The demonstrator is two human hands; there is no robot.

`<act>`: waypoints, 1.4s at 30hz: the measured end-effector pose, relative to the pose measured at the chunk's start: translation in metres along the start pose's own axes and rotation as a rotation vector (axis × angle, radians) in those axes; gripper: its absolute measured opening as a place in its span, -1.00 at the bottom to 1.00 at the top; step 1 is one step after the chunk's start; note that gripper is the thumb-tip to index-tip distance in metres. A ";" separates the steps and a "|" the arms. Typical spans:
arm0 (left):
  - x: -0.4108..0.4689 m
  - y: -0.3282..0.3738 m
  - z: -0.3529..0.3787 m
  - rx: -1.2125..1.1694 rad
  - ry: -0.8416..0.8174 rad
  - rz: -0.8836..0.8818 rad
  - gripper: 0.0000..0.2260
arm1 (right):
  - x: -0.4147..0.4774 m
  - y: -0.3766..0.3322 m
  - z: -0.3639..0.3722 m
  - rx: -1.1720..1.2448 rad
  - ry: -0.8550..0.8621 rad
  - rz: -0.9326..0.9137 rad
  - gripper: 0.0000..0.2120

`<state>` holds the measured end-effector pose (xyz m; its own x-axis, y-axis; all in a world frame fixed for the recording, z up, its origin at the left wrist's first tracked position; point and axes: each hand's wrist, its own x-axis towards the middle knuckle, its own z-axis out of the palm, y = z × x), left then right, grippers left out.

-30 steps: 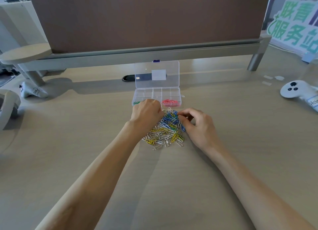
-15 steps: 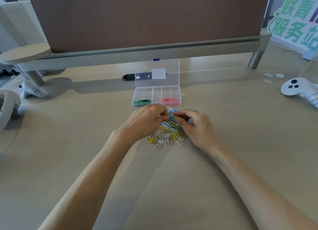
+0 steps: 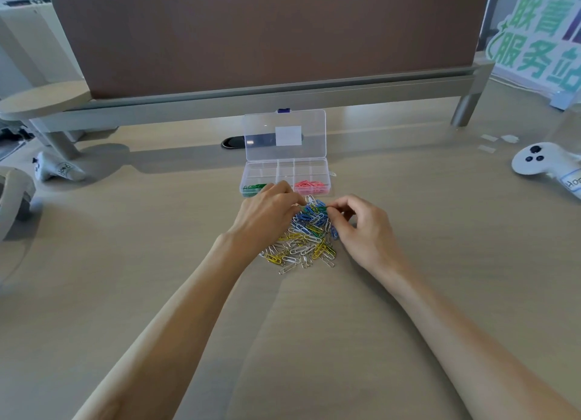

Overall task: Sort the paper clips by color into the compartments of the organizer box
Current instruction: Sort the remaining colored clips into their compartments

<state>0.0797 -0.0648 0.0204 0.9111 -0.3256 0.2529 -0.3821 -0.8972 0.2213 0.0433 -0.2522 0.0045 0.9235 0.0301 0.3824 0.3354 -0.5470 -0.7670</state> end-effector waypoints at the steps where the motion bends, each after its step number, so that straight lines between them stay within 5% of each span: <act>1: 0.001 0.001 0.000 0.002 -0.004 -0.006 -0.81 | 0.000 0.000 0.000 -0.001 -0.001 0.000 -0.92; 13: 0.004 0.004 -0.011 -0.012 -0.033 -0.007 -0.93 | 0.001 0.002 0.002 0.002 -0.031 0.012 -0.92; 21: -0.006 0.020 -0.019 -0.493 -0.078 -0.018 -0.94 | 0.001 0.001 0.002 0.021 -0.034 0.003 -0.93; 33: -0.007 0.020 -0.014 -0.442 -0.049 -0.019 -0.91 | 0.002 0.003 0.003 -0.011 -0.025 -0.007 -0.93; 42: -0.010 0.018 -0.018 -0.120 -0.174 0.057 -0.79 | -0.001 -0.003 -0.005 0.038 0.082 0.028 -0.90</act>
<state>0.0609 -0.0719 0.0383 0.8965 -0.4305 0.1043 -0.4399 -0.8375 0.3243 0.0408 -0.2541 0.0092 0.9148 -0.0545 0.4003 0.3180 -0.5141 -0.7966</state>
